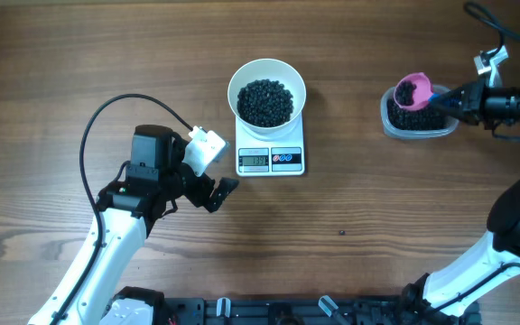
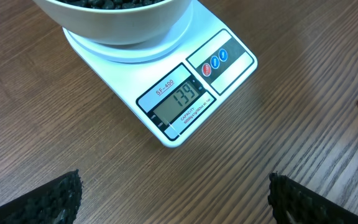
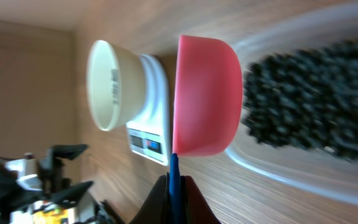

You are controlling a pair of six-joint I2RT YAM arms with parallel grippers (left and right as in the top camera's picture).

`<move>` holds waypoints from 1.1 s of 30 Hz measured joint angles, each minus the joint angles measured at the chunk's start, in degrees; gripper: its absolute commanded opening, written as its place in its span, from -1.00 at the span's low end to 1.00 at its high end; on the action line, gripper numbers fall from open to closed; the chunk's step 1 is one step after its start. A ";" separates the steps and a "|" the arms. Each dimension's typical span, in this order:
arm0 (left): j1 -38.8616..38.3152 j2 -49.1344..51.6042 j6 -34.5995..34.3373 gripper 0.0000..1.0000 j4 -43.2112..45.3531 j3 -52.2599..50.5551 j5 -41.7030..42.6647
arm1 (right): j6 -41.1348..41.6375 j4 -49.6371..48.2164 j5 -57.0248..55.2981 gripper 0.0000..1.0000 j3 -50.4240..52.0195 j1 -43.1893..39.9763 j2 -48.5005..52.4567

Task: Scoop item into bowl and weigh 150g on scale
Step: 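Carry the filled scoop over the white bowl with the right gripper, then tip the scoop to pour beans into the white bowl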

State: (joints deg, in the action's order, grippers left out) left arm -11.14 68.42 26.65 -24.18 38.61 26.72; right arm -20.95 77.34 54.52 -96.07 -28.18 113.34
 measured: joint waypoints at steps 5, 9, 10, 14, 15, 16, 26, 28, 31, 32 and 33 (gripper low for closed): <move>0.00 0.00 0.00 1.00 0.00 0.00 0.00 | 0.02 -0.02 6.69 -0.91 0.00 3.67 -0.31; 0.00 0.00 0.00 1.00 -0.02 0.00 0.00 | 0.55 -0.90 8.28 -0.91 0.00 9.16 -0.31; 0.00 0.00 0.00 1.00 -0.02 0.00 0.00 | 1.44 -1.97 8.52 -0.91 0.00 11.19 -0.31; 0.00 0.00 0.00 1.00 0.00 0.00 0.00 | 6.49 -7.19 9.14 -0.91 0.00 17.55 -0.31; 0.00 0.00 0.00 1.00 -0.02 0.00 0.00 | 8.17 -9.01 9.27 -0.92 0.00 19.10 -0.31; 0.00 0.00 -0.02 1.00 -0.02 0.00 0.00 | 9.35 -10.03 9.35 -0.91 0.00 20.17 -0.31; 0.00 0.00 0.00 1.00 0.00 0.00 0.00 | 21.22 -13.27 -0.02 -0.91 -10.05 32.70 -0.33; 0.00 0.00 0.00 1.00 0.00 0.00 0.00 | 22.91 -13.29 -4.57 -0.91 -12.28 35.71 -0.33; 0.00 0.00 0.00 1.00 -0.02 0.00 0.00 | 24.22 -13.16 -12.33 -0.91 -13.68 39.60 -0.33; 0.00 0.00 0.00 1.00 -0.02 0.00 0.00 | 24.46 -13.16 -14.91 -0.92 -13.92 40.98 -0.33; 0.00 0.00 0.00 1.00 -0.02 0.00 0.00 | 24.61 -13.16 -17.29 -0.91 -13.99 42.23 -0.33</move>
State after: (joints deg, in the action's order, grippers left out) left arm -11.14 68.42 26.65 -24.21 38.61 26.72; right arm 3.66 64.18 37.23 -110.06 14.04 113.01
